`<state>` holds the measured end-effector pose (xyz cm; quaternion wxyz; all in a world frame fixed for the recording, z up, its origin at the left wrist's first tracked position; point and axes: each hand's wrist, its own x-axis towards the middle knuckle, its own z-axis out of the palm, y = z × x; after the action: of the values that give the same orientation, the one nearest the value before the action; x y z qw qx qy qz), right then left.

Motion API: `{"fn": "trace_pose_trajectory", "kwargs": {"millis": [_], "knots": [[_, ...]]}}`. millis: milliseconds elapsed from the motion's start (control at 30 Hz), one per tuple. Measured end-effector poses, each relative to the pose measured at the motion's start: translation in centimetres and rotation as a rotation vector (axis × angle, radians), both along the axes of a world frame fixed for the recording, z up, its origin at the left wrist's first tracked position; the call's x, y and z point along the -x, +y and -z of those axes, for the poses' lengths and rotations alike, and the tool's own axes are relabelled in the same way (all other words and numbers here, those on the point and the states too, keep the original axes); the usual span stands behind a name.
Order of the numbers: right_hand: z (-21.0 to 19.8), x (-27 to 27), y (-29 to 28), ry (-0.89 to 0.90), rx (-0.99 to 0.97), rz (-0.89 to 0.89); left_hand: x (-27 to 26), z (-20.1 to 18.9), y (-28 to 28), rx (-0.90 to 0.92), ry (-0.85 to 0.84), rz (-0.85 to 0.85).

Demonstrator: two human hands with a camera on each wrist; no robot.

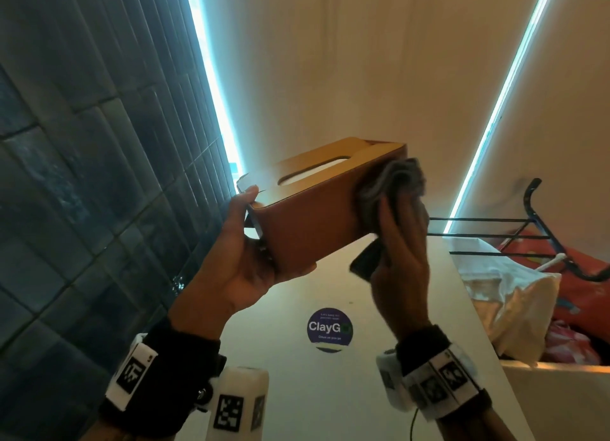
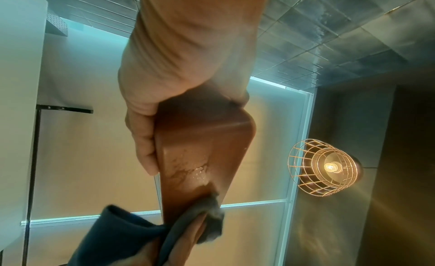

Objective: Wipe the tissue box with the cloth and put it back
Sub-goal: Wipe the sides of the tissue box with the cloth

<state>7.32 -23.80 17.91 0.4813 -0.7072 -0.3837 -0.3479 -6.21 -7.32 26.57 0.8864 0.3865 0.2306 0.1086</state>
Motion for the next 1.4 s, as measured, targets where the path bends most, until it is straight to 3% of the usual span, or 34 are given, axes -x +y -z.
{"fn": "trace_pose_trajectory", "kwargs": {"millis": [100, 267, 333, 467, 533, 633, 733, 800, 867, 1000, 1233, 1400], "knots": [[-0.3, 0.2, 0.3, 0.113, -0.081, 0.056, -0.2, 0.0, -0.2, 0.026, -0.014, 0.004], [2.2, 6.4, 1.4, -0.187, 0.243, -0.170, -0.9, -0.4, -0.7, 0.035, -0.059, 0.061], [2.9, 5.3, 0.8, -0.219, 0.259, -0.189, -0.8, -0.3, -0.5, 0.033, -0.049, 0.060], [1.3, 0.4, -0.7, 0.083, 0.019, 0.011, -0.3, -0.1, -0.2, 0.031, -0.029, 0.010], [0.1, -0.3, -0.9, 0.143, -0.040, 0.109, -0.3, -0.2, -0.5, 0.028, -0.024, 0.013], [0.2, 2.4, 0.3, 0.023, 0.005, 0.041, -0.7, 0.0, -1.0, 0.030, -0.022, 0.013], [2.0, 6.5, 1.4, -0.166, 0.225, -0.176, -1.1, 0.0, -1.3, 0.028, -0.057, 0.064], [2.4, 6.9, 1.1, -0.279, 0.323, -0.226, -1.0, 0.0, -1.1, -0.003, -0.033, 0.059], [2.2, 5.4, 0.6, -0.237, 0.259, -0.211, -0.8, 0.2, -0.9, 0.017, -0.054, 0.037], [-0.1, 2.7, 0.8, 0.011, 0.004, -0.008, -0.7, 0.7, -0.7, 0.003, -0.024, 0.005], [0.3, 6.6, 2.7, -0.280, 0.280, -0.168, -1.1, 1.1, -0.7, -0.014, -0.086, 0.055], [-0.8, 3.2, 1.8, 0.012, 0.060, -0.052, -0.8, 1.5, -0.5, -0.023, -0.002, 0.014]]}}
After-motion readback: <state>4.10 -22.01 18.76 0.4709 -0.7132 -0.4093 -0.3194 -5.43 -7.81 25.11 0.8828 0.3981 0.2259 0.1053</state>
